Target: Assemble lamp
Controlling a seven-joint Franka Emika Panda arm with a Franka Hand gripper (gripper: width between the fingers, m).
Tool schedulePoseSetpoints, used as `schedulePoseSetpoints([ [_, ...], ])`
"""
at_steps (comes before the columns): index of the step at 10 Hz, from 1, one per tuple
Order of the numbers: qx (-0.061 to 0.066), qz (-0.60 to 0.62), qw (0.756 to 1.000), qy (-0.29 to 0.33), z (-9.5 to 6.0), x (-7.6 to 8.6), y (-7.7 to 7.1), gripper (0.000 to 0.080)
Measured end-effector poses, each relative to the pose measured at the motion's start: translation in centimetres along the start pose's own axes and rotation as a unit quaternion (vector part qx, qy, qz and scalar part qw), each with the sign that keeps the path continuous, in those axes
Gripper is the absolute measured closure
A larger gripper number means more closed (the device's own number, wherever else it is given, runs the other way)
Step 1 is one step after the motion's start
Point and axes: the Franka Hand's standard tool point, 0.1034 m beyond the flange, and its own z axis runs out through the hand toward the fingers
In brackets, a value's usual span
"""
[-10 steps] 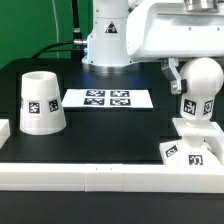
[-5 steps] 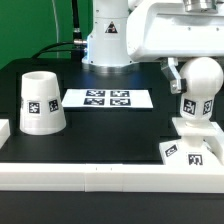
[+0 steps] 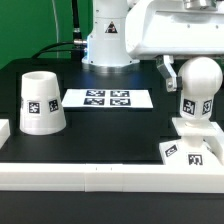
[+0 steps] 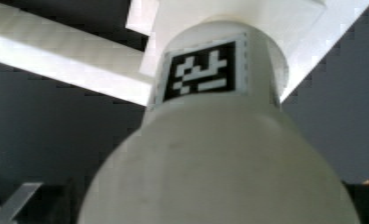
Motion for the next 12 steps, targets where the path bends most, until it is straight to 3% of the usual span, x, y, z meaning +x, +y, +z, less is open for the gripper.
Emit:
schedulePoseSetpoints([
  [3, 0.002, -0.004, 1.0, -0.013, -2.1, 1.1, 0.7, 0.01],
  [6, 0.009, -0.004, 0.999, -0.035, -1.9, 0.7, 0.3, 0.01],
  [9, 0.039, -0.006, 0.988, -0.147, -1.6, 0.3, -0.5, 0.01],
  [12, 0.057, -0.009, 0.973, -0.224, -1.1, -0.5, -0.7, 0.01],
])
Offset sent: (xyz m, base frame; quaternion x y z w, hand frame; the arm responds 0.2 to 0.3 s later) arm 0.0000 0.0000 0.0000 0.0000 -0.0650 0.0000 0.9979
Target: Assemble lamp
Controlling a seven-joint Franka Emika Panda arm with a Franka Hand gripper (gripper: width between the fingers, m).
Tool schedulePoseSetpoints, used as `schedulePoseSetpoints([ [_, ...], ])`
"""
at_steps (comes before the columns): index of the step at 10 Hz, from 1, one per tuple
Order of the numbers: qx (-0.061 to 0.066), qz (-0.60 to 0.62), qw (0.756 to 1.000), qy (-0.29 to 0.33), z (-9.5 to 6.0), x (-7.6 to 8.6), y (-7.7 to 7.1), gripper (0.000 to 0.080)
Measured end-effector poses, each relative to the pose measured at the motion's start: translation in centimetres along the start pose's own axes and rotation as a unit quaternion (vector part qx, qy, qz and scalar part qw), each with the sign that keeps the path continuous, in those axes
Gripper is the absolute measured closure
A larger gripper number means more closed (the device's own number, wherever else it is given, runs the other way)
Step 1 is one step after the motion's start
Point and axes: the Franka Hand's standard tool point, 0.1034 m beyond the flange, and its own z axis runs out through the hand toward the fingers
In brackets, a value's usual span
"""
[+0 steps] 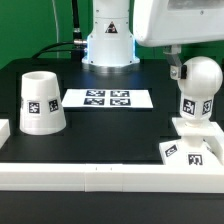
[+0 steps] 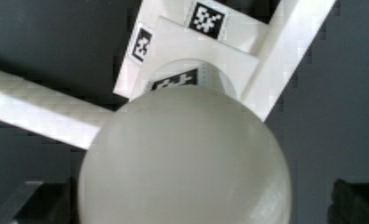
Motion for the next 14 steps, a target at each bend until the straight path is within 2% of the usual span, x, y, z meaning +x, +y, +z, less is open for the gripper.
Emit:
schedulePoseSetpoints([
  [6, -0.001, 0.002, 1.0, 0.002, 0.33, 0.09, 0.85, 0.01],
  [7, -0.001, 0.002, 1.0, 0.002, 0.33, 0.1, 0.81, 0.0208],
  [11, -0.001, 0.013, 1.0, 0.003, 0.33, 0.09, 0.81, 0.0225],
  [14, 0.001, 0.128, 0.992, 0.003, 0.32, 0.08, 0.89, 0.0225],
])
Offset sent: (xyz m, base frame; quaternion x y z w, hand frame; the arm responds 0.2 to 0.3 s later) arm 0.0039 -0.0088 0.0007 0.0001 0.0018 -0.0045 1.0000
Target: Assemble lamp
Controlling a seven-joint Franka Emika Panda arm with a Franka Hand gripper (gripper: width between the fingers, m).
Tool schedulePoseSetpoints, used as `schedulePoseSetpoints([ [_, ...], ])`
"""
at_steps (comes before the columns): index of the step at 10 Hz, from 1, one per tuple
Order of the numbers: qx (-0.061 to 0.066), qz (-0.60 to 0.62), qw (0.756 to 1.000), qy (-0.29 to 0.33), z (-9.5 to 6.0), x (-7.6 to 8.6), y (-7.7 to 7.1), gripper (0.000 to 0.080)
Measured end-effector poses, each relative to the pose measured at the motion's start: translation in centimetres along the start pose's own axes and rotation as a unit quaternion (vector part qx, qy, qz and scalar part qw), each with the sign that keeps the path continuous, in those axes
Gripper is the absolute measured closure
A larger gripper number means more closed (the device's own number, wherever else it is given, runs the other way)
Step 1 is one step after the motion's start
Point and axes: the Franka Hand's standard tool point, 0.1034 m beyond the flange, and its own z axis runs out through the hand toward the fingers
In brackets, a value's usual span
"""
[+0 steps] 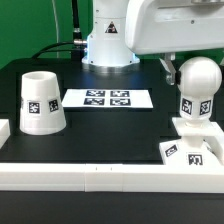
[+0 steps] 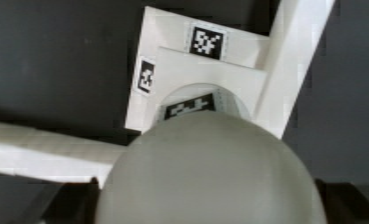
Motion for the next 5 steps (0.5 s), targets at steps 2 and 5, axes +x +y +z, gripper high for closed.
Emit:
schedulePoseSetpoints([
  [2, 0.001, 0.109, 0.994, 0.001, -0.01, 0.0, 0.07, 0.0223],
  [5, 0.011, 0.272, 0.962, -0.002, 0.05, -0.01, 0.01, 0.0223],
])
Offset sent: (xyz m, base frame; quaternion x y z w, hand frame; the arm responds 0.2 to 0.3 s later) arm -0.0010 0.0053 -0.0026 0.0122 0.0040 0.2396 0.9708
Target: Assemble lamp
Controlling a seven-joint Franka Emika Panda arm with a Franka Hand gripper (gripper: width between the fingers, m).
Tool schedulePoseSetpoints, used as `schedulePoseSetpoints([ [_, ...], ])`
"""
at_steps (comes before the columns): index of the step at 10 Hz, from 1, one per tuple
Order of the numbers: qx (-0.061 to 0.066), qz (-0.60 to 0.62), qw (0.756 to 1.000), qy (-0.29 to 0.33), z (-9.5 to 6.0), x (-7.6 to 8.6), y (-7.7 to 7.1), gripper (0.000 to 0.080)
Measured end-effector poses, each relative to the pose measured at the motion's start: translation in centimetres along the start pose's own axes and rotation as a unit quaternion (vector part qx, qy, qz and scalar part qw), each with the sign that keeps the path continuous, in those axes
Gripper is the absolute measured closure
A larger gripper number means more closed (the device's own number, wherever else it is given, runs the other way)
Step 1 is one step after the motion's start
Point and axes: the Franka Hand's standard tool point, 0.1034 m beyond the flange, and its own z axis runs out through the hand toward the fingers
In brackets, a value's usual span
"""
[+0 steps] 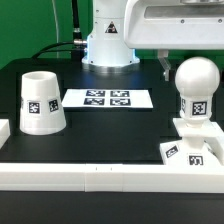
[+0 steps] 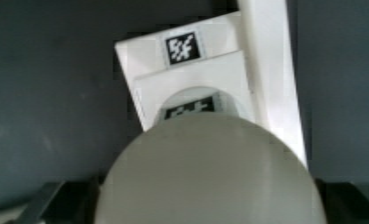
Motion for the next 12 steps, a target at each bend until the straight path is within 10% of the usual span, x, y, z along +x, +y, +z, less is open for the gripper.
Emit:
schedulePoseSetpoints([
  [7, 0.021, 0.314, 0.949, -0.014, 0.15, -0.23, -0.7, 0.0223],
  [12, 0.023, 0.283, 0.959, -0.016, 0.13, -0.12, -0.63, 0.0118],
])
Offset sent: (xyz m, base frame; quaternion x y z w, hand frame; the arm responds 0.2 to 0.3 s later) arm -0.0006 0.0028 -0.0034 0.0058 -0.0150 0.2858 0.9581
